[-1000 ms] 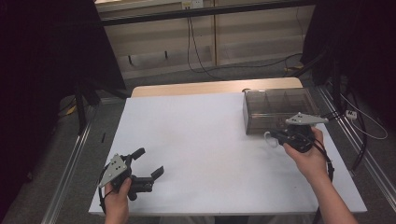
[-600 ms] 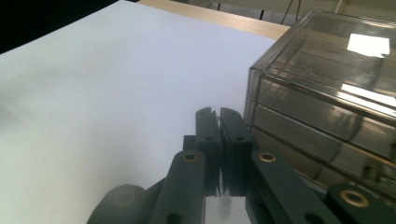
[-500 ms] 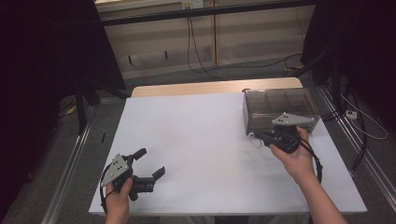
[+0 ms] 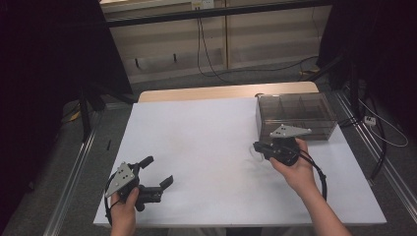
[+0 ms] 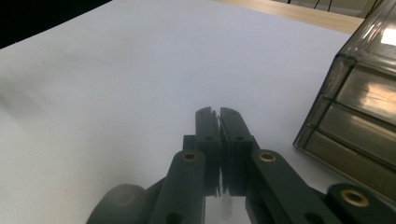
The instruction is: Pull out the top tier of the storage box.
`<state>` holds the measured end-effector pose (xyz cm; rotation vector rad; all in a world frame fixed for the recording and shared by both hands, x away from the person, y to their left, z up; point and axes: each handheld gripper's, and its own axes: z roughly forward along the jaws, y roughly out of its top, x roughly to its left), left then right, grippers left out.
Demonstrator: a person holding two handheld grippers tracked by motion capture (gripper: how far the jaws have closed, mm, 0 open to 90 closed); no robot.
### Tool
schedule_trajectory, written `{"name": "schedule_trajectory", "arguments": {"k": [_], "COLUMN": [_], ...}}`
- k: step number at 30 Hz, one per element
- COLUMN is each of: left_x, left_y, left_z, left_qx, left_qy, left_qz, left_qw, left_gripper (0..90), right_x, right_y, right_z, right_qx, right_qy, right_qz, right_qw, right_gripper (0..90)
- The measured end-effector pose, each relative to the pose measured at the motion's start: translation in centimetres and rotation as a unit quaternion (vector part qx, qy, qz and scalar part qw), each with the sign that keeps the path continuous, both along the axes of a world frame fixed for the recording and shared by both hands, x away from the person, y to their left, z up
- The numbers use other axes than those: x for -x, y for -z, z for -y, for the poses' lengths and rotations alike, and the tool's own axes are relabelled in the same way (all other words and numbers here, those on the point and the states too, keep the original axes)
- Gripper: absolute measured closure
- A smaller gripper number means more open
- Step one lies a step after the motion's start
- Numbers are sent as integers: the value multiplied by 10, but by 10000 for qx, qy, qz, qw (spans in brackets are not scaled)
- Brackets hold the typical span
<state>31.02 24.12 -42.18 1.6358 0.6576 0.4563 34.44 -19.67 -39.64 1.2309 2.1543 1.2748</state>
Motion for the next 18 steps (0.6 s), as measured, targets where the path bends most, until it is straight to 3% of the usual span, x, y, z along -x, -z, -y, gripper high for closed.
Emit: {"name": "schedule_trajectory", "arguments": {"k": [18], "left_x": [0], "left_y": [1], "left_z": [1], "left_qx": [-21], "left_qy": [7], "left_qz": [-22], "left_qw": [10000], "left_gripper": [15], "right_x": [11], "right_y": [24], "right_z": [-2], "right_qx": [-216], "right_qy": [-193], "right_qz": [-268], "right_qw": [9992], "right_gripper": [877]}}
